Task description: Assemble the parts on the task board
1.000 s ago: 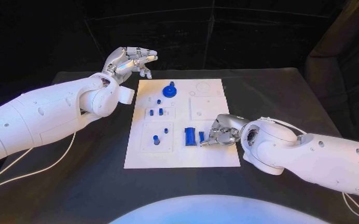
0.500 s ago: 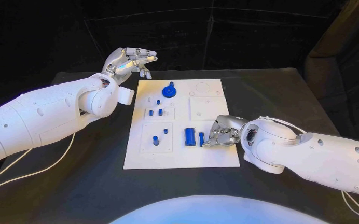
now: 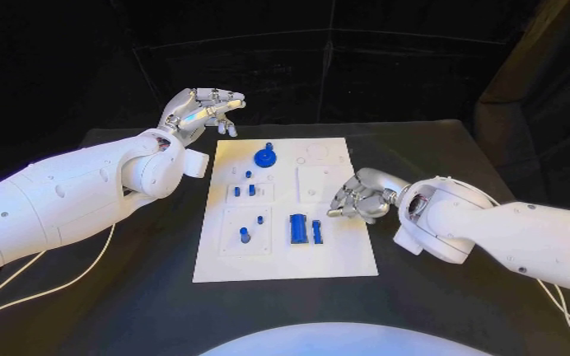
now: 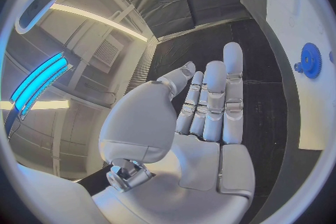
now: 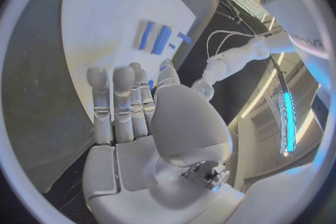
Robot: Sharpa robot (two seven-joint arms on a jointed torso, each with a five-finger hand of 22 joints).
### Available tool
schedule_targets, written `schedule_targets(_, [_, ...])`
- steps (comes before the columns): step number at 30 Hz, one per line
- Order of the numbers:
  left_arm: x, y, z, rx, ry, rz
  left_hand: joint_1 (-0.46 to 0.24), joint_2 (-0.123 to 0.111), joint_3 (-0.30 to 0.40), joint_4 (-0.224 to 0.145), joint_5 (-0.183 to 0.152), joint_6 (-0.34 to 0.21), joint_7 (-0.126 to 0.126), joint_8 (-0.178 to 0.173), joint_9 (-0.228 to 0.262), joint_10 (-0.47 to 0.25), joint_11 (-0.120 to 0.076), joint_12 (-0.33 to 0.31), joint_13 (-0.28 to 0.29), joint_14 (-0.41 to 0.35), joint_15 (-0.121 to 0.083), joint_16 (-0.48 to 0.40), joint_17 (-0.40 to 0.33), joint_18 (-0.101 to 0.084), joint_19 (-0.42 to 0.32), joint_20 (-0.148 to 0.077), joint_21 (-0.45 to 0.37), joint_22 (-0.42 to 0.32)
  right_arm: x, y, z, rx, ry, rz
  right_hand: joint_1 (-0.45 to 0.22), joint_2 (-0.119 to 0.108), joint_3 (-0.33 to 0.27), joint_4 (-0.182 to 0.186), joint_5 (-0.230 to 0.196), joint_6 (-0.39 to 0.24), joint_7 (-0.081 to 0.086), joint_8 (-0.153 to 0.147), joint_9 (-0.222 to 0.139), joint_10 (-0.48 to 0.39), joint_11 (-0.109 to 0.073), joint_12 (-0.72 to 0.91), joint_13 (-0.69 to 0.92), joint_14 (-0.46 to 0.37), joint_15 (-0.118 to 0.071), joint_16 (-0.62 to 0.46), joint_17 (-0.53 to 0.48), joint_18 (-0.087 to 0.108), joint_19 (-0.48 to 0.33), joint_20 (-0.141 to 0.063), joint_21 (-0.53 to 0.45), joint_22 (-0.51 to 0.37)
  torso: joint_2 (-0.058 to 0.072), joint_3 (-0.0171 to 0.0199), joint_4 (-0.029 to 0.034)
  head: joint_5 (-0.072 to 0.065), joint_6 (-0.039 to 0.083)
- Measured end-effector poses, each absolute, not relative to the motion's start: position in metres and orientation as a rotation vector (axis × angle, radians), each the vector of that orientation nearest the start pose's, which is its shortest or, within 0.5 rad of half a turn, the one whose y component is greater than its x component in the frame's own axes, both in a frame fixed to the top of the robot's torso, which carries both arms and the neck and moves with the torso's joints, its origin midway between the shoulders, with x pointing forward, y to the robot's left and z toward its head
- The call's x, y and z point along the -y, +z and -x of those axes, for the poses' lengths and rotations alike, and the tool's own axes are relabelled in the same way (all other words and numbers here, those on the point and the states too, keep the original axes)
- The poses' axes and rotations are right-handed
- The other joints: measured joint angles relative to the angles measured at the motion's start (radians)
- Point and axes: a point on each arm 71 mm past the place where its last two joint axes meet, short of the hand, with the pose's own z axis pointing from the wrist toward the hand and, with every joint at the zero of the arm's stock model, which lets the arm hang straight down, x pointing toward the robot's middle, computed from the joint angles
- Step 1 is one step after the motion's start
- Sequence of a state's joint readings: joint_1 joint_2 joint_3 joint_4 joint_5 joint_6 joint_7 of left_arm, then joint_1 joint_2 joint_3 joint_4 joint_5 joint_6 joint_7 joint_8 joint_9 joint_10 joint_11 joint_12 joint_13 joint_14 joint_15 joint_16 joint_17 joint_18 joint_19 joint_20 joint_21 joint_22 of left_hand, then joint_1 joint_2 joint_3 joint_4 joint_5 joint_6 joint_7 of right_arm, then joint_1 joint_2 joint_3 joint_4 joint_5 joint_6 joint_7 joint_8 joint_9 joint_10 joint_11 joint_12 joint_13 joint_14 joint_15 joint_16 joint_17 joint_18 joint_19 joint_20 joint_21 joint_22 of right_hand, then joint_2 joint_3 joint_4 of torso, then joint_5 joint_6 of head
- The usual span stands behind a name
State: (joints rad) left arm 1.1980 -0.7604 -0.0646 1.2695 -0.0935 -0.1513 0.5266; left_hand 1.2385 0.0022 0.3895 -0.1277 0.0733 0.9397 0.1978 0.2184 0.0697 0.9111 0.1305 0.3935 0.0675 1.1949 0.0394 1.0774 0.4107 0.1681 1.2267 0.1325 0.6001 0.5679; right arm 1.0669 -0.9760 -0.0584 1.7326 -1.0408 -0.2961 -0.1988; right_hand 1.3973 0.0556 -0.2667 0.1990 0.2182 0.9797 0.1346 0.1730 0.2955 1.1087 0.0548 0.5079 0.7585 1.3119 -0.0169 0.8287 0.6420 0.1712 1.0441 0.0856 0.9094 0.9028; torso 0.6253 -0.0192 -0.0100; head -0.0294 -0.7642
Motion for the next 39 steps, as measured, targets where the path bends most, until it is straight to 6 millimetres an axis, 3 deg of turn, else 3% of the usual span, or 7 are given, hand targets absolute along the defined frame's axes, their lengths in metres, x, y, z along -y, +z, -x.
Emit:
schedule_targets(8, [-0.242, -0.202, -0.537, -1.324, -1.585, 1.013, -0.024, 0.006, -0.058, 0.034, 0.004, 0.007, -0.014, 0.014, -0.003, 0.050, -0.003, -0.012, -0.005, -0.184, 0.020, -0.287, -0.138, 0.000, -0.191, 0.025, -0.194, -0.120, 0.231, -0.228, -0.480, -1.764, 1.077, -0.625, 0.123, 0.042, 0.025, -0.058, -0.015, -0.043, 0.056, -0.080, -0.066, -0.060, 0.078, -0.337, -0.368, -0.237, 0.102, -0.498, -0.285, 0.000, -0.185, 0.093, -0.426, -0.310, -0.034, -0.0113, -0.0046, -0.010, 0.053])
schedule_targets(13, [-0.239, -0.208, -0.546, -1.299, -1.591, 1.051, -0.032, 0.001, -0.077, 0.050, 0.004, 0.002, -0.004, -0.028, -0.005, 0.077, 0.016, -0.104, -0.006, -0.269, 0.074, -0.561, -0.252, 0.000, -0.370, 0.081, -0.374, -0.240, 0.231, -0.223, -0.516, -1.607, 1.180, -0.754, 0.119, 0.046, 0.031, -0.094, -0.034, -0.040, 0.060, -0.107, -0.125, -0.035, 0.096, -0.422, -0.545, -0.254, 0.132, -0.677, -0.434, 0.000, -0.164, 0.142, -0.605, -0.464, -0.054, -0.0146, -0.0084, -0.013, 0.100])
schedule_targets(17, [-0.234, -0.217, -0.552, -1.287, -1.586, 1.080, -0.032, 0.001, -0.103, 0.053, 0.004, -0.005, 0.002, -0.063, -0.004, 0.072, 0.033, -0.168, -0.005, -0.285, 0.096, -0.689, -0.303, 0.000, -0.445, 0.121, -0.453, -0.301, 0.229, -0.225, -0.533, -1.528, 1.221, -0.817, 0.089, 0.053, 0.041, -0.119, -0.053, -0.040, 0.060, -0.107, -0.157, -0.029, 0.101, -0.440, -0.616, -0.239, 0.145, -0.731, -0.497, 0.000, -0.128, 0.148, -0.670, -0.528, -0.069, -0.0144, -0.0083, -0.016, 0.123])
schedule_targets(24, [-0.231, -0.229, -0.560, -1.266, -1.556, 1.125, -0.026, 0.019, -0.136, 0.059, 0.004, -0.007, 0.005, -0.095, -0.007, 0.083, 0.034, -0.228, -0.008, -0.251, 0.109, -0.800, -0.341, 0.000, -0.461, 0.133, -0.484, -0.350, 0.224, -0.228, -0.551, -1.450, 1.256, -0.871, 0.049, 0.061, 0.060, -0.153, -0.057, -0.051, 0.061, -0.110, -0.188, -0.042, 0.101, -0.444, -0.679, -0.213, 0.138, -0.763, -0.549, 0.000, -0.091, 0.144, -0.721, -0.588, -0.088, -0.0080, -0.0026, -0.011, 0.148])
schedule_targets(29, [-0.230, -0.230, -0.556, -1.272, -1.557, 1.130, -0.252, 0.009, -0.183, 0.098, -0.038, -0.180, -0.032, -0.120, -0.041, -0.103, 0.004, -0.260, -0.041, -0.427, 0.080, -0.854, -0.379, -0.013, -0.603, 0.085, -0.511, -0.392, 0.225, -0.230, -0.546, -1.455, 1.258, -0.875, -0.218, 0.037, 0.094, -0.182, -0.088, -0.219, 0.028, -0.145, -0.225, -0.238, 0.072, -0.479, -0.723, -0.414, 0.118, -0.800, -0.598, -0.010, -0.264, 0.102, -0.756, -0.646, -0.087, -0.0055, -0.0022, -0.005, 0.148])
schedule_targets(34, [-0.222, -0.232, -0.546, -1.282, -1.565, 1.144, -0.431, 0.003, -0.220, 0.114, -0.054, -0.318, -0.062, -0.164, -0.057, -0.250, -0.021, -0.284, -0.056, -0.567, 0.058, -0.894, -0.397, -0.037, -0.716, 0.045, -0.558, -0.424, 0.215, -0.232, -0.533, -1.453, 1.289, -0.902, -0.436, -0.012, 0.126, -0.191, -0.112, -0.360, -0.002, -0.159, -0.264, -0.399, 0.049, -0.494, -0.743, -0.580, 0.075, -0.815, -0.623, -0.039, -0.408, 0.067, -0.785, -0.693, -0.084, 0.0072, 0.0042, 0.019, 0.160])
schedule_targets(39, [-0.212, -0.234, -0.527, -1.286, -1.543, 1.170, -0.587, 0.000, -0.252, 0.123, -0.061, -0.438, -0.089, -0.196, -0.064, -0.377, -0.057, -0.320, -0.062, -0.688, 0.008, -0.929, -0.405, -0.052, -0.815, 0.011, -0.580, -0.451, 0.200, -0.231, -0.508, -1.422, 1.333, -0.965, -0.616, -0.037, 0.152, -0.195, -0.149, -0.476, -0.027, -0.165, -0.282, -0.532, 0.007, -0.497, -0.752, -0.717, 0.042, -0.820, -0.634, -0.056, -0.528, 0.039, -0.808, -0.733, -0.082, 0.0155, 0.0082, 0.028, 0.164])
